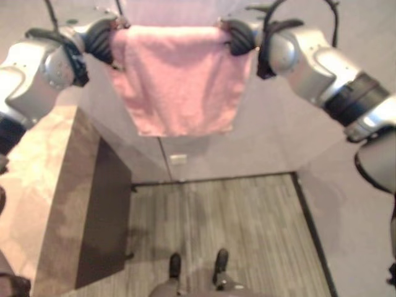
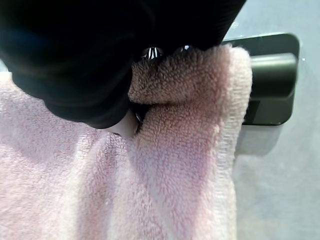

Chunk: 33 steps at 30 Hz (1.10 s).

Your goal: Put brush and paste in cup on sink, flatten towel.

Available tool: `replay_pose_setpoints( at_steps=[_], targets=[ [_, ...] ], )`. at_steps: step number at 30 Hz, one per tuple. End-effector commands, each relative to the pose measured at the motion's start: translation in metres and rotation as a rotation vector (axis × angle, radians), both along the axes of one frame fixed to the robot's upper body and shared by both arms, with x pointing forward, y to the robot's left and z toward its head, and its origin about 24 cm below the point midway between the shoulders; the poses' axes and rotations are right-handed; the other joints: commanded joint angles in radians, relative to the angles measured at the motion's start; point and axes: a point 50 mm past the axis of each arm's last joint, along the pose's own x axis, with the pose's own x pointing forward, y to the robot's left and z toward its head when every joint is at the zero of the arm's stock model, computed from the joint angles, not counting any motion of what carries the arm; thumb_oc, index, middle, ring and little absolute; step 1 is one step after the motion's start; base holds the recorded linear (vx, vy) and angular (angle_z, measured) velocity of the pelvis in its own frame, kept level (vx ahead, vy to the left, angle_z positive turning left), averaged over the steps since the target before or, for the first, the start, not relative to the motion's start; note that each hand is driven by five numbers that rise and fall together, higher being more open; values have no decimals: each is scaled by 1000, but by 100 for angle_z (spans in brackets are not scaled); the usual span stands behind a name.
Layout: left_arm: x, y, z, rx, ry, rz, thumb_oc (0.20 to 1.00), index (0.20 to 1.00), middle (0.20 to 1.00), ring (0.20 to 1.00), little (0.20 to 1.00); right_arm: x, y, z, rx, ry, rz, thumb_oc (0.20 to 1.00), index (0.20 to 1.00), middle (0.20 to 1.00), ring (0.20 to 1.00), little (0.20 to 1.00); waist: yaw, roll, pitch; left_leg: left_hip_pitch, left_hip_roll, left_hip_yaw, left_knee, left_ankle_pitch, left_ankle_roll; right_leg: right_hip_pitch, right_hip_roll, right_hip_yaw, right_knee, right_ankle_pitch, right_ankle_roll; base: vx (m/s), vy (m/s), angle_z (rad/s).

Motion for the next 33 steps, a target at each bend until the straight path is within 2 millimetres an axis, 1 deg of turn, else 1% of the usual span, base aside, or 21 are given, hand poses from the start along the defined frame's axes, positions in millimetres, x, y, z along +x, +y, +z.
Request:
replay_pose_setpoints(
  at_steps=[1, 2, 3, 4, 5, 6, 7, 15, 17, 20, 21, 23, 24, 25, 26, 27, 29, 30, 31, 32, 33],
  targets=[
    [-18, 43, 43, -3, -156, 207, 250, 250, 250, 250, 250, -4, -47, 41, 24, -112, -175, 200, 200, 200, 200, 200, 29, -2, 95, 58, -2, -20, -22, -57, 32, 138, -25, -51, -2, -115, 112, 0, 0, 0],
    [-18, 43, 41, -4, -155, 206, 536, 536, 536, 536, 536, -4, -48, 40, 31, -109, -173, 200, 200, 200, 200, 200, 29, -4, 95, 58, -2, -20, -22, -56, 32, 139, -25, -52, -2, -116, 112, 0, 0, 0],
    [-17, 44, 41, -8, -159, 209, 906, 906, 906, 906, 906, -4, -48, 40, 35, -106, -172, 200, 200, 200, 200, 200, 30, -5, 96, 58, -2, -20, -22, -56, 32, 138, -25, -52, -2, -116, 111, 0, 0, 0],
    [-17, 44, 41, -8, -161, 207, 1000, 1000, 1000, 1000, 1000, -4, -48, 39, 31, -106, -173, 200, 200, 200, 200, 200, 29, -4, 96, 58, -2, -20, -22, -56, 32, 138, -25, -53, -2, -116, 111, 0, 0, 0],
    [-18, 43, 41, -10, -170, 200, 1000, 1000, 1000, 1000, 1000, -4, -47, 39, 32, -105, -169, 200, 200, 200, 200, 200, 30, -5, 97, 58, -2, -20, -22, -56, 32, 138, -25, -53, -2, -115, 111, 0, 0, 0],
    [-19, 42, 42, -27, -191, 190, 1000, 1000, 1000, 1000, 1000, -4, -46, 39, 44, -105, -158, 498, 498, 498, 498, 498, 30, -8, 99, 58, -2, -21, -22, -57, 32, 137, -25, -52, -2, -115, 111, 0, 0, 0],
    [-20, 42, 41, -47, -208, 171, 1000, 1000, 1000, 1000, 1000, -5, -46, 39, 51, -114, -148, 1000, 1000, 1000, 1000, 1000, 33, -9, 98, 58, -1, -20, -22, -57, 33, 137, -25, -52, -2, -115, 111, 0, 0, 0],
    [-25, 33, 40, -129, -280, 58, 1000, 1000, 1000, 1000, 1000, -9, -41, 39, 69, -185, -80, 1000, 1000, 1000, 1000, 1000, 43, -7, 82, 77, -2, -22, -22, -64, 34, 156, -23, -51, -2, -122, 110, 0, 0, 0],
    [-28, 24, 41, -143, -300, -8, 1000, 1000, 1000, 1000, 1000, -11, -39, 36, 76, -204, -50, 1000, 1000, 1000, 1000, 1000, 49, -5, 67, 94, -2, -25, -22, -71, 34, 174, -23, -54, -2, -129, 108, 0, 0, 0],
    [-30, 21, 41, -144, -317, -33, 1000, 1000, 1000, 1000, 1000, -13, -38, 36, 91, -220, -24, 1000, 1000, 1000, 1000, 1000, 52, -5, 61, 104, -3, -28, -22, -74, 34, 186, -22, -56, -2, -133, 108, 7, -10, 3],
    [-33, 20, 40, -176, -337, -72, 1000, 1000, 1000, 1000, 1000, -14, -44, 35, 137, -250, -10, 1000, 1000, 1000, 1000, 1000, 60, -6, 48, 122, -3, -31, -22, -80, 33, 206, -21, -62, -2, -140, 108, 0, 0, 0],
    [-36, 21, 39, -180, -343, -82, 1000, 1000, 1000, 1000, 1000, -15, -45, 33, 153, -257, 1, 1000, 1000, 1000, 1000, 1000, 63, -6, 43, 132, -3, -34, -22, -83, 33, 217, -21, -62, -2, -145, 108, 5, -8, 2],
    [-39, 20, 39, -196, -365, -106, 1000, 1000, 1000, 1000, 1000, -16, -50, 33, 184, -276, 2, 1000, 1000, 1000, 1000, 1000, 68, -8, 38, 140, -3, -36, -22, -86, 33, 227, -20, -65, -2, -149, 108, 13, -22, 9],
    [-42, 20, 35, -206, -366, -130, 1000, 1000, 1000, 1000, 1000, -17, -54, 30, 219, -286, 21, 1000, 1000, 1000, 1000, 1000, 72, -5, 28, 158, -4, -39, -22, -92, 33, 248, -20, -71, -2, -155, 108, 5, -16, 14],
    [-42, 20, 34, -206, -364, -130, 1000, 1000, 1000, 1000, 1000, -17, -54, 29, 219, -284, 22, 1000, 1000, 1000, 1000, 1000, 71, -4, 29, 161, -4, -39, -22, -92, 33, 251, -20, -71, -2, -155, 108, -8, -11, 14],
    [-45, 23, 33, -235, -390, -139, 1000, 1000, 1000, 1000, 1000, -18, -62, 26, 275, -309, 25, 1000, 1000, 1000, 1000, 1000, 78, -3, 20, 178, -5, -41, -22, -97, 34, 269, -19, -76, -2, -162, 108, -11, -7, 15],
    [-48, 31, 26, -288, -421, -139, 1000, 1000, 1000, 1000, 1000, -21, -69, 22, 333, -345, 40, 1000, 1000, 1000, 1000, 1000, 84, -2, 14, 202, -6, -42, -22, -101, 34, 297, -18, -81, -2, -171, 106, -15, -7, 12],
    [-48, 32, 24, -289, -419, -137, 1000, 1000, 1000, 1000, 1000, -21, -69, 21, 332, -342, 41, 1000, 1000, 1000, 1000, 1000, 83, 0, 14, 205, -6, -42, -22, -102, 34, 300, -18, -82, -2, -172, 106, -20, -7, 4],
    [-53, 37, 19, -332, -448, -147, 1000, 1000, 1000, 1000, 1000, -24, -76, 20, 380, -369, 44, 1000, 1000, 1000, 1000, 1000, 88, -1, 11, 218, -5, -43, -22, -106, 34, 316, -19, -85, -2, -177, 105, -32, -2, 3],
    [-60, 48, 9, -377, -499, -132, 1000, 1000, 1000, 1000, 1000, -32, -87, 17, 458, -423, 59, 1000, 1000, 1000, 1000, 1000, 94, -1, 10, 233, -5, -44, -22, -110, 36, 336, -17, -88, -2, -184, 102, -34, 0, 2],
    [-63, 50, 5, -379, -496, -126, 1000, 1000, 1000, 1000, 1000, -32, -85, 14, 455, -418, 64, 1000, 1000, 1000, 1000, 1000, 88, 2, 5, 233, -6, -44, -22, -109, 36, 336, -18, -89, -2, -184, 102, 0, 0, 0]
  ],
)
